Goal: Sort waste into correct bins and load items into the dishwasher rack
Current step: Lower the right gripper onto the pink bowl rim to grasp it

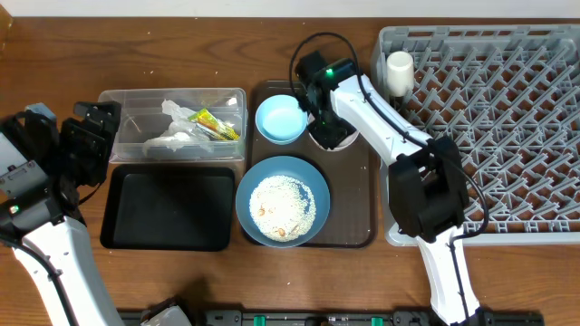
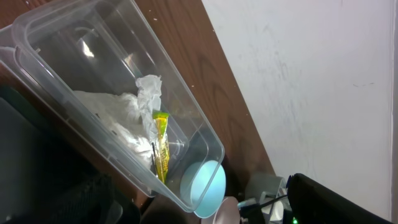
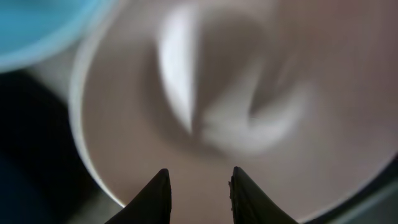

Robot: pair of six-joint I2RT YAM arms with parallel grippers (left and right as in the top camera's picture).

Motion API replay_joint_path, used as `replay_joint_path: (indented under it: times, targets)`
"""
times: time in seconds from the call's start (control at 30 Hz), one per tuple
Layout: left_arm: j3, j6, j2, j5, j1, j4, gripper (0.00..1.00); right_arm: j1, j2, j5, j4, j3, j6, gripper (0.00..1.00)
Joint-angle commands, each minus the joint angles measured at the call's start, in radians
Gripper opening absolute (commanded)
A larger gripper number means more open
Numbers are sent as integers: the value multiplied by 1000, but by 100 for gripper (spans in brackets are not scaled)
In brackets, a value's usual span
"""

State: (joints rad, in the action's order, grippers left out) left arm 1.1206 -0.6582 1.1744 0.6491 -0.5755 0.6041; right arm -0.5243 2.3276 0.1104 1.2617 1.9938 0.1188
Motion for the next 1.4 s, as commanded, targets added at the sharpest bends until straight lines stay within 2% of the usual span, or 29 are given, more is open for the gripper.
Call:
replay_joint_path:
  times: [0.0, 0.23, 0.53, 0.67, 0.97, 1.37]
  targets:
    - [9, -2, 2, 9, -6, 2, 91, 21, 14, 32, 44, -1, -51, 29]
    - [9, -2, 2, 9, -6, 2, 91, 47, 14, 111, 96, 0, -115, 29]
    - [9, -2, 2, 9, -6, 2, 91, 78, 0, 103, 84, 2, -141, 29]
    - [9, -2, 2, 9, -6, 2, 91, 78, -34, 39, 45, 17, -130, 28]
    - [9, -2, 2, 9, -6, 2, 91, 71, -136, -276, 50, 37, -110, 29]
    - [9, -2, 2, 9, -6, 2, 91, -11, -133, -233, 9, -47, -69, 29]
